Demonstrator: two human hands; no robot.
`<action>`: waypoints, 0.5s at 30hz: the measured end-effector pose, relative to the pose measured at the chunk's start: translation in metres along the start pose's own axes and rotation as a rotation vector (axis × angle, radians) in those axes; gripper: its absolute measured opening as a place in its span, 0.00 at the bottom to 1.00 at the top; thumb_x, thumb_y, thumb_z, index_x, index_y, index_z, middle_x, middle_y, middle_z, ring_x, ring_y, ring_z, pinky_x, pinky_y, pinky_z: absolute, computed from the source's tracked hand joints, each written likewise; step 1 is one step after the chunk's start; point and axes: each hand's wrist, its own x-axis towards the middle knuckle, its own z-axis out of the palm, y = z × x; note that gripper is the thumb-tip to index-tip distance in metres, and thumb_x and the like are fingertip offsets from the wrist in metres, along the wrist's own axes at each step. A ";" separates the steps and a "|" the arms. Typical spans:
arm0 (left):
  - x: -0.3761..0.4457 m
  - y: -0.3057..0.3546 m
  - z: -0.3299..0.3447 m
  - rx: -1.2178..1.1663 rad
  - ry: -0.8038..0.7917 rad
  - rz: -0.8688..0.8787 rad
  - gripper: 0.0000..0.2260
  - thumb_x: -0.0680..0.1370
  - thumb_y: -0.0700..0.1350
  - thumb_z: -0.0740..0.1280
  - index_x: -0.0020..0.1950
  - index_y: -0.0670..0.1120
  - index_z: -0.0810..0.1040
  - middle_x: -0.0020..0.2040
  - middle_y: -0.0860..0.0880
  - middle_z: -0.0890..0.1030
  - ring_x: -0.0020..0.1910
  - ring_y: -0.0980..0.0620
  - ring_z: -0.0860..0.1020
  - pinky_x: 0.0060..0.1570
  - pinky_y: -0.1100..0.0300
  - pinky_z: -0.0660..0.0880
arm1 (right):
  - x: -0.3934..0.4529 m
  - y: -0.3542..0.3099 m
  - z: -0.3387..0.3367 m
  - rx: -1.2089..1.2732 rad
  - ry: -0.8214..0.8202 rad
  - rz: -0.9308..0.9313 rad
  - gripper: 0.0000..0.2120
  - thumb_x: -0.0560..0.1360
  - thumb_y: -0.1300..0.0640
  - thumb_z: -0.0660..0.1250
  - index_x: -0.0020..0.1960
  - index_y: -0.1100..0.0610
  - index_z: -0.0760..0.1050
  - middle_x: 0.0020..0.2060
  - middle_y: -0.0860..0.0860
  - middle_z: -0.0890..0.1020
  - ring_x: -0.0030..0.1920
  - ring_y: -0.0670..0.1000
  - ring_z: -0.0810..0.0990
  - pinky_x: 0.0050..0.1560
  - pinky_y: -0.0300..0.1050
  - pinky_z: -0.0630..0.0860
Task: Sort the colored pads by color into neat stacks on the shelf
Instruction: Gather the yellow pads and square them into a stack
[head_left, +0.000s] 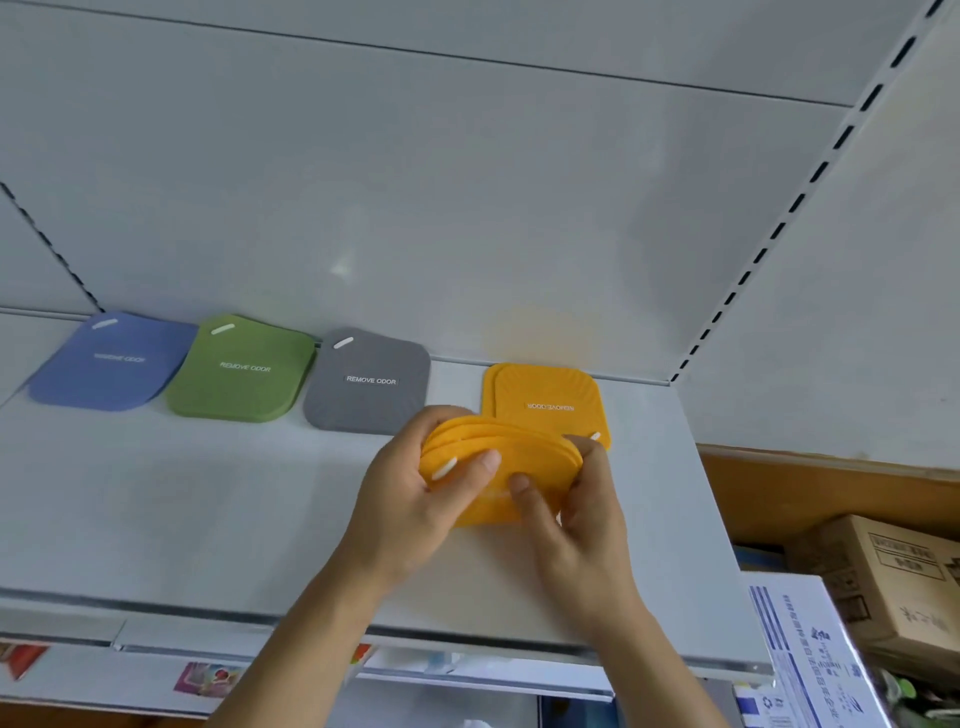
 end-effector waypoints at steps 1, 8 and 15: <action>-0.002 -0.005 0.000 0.020 0.007 -0.002 0.13 0.71 0.62 0.72 0.54 0.63 0.78 0.46 0.60 0.85 0.46 0.58 0.84 0.45 0.69 0.77 | -0.001 0.002 0.000 -0.009 -0.016 0.027 0.10 0.78 0.52 0.69 0.57 0.48 0.72 0.43 0.41 0.82 0.39 0.43 0.79 0.40 0.46 0.77; 0.004 -0.001 -0.002 -0.008 0.069 0.008 0.09 0.72 0.58 0.74 0.51 0.62 0.80 0.45 0.63 0.85 0.44 0.61 0.83 0.43 0.72 0.76 | 0.005 -0.004 0.003 -0.126 0.079 -0.079 0.08 0.80 0.54 0.69 0.54 0.44 0.72 0.45 0.35 0.81 0.40 0.45 0.80 0.35 0.38 0.74; 0.002 -0.018 0.005 -0.018 -0.057 -0.077 0.11 0.77 0.53 0.70 0.58 0.56 0.83 0.51 0.62 0.87 0.52 0.62 0.84 0.51 0.67 0.78 | 0.005 0.003 -0.002 -0.146 0.059 -0.013 0.10 0.81 0.55 0.70 0.55 0.43 0.71 0.44 0.35 0.82 0.39 0.45 0.80 0.36 0.45 0.76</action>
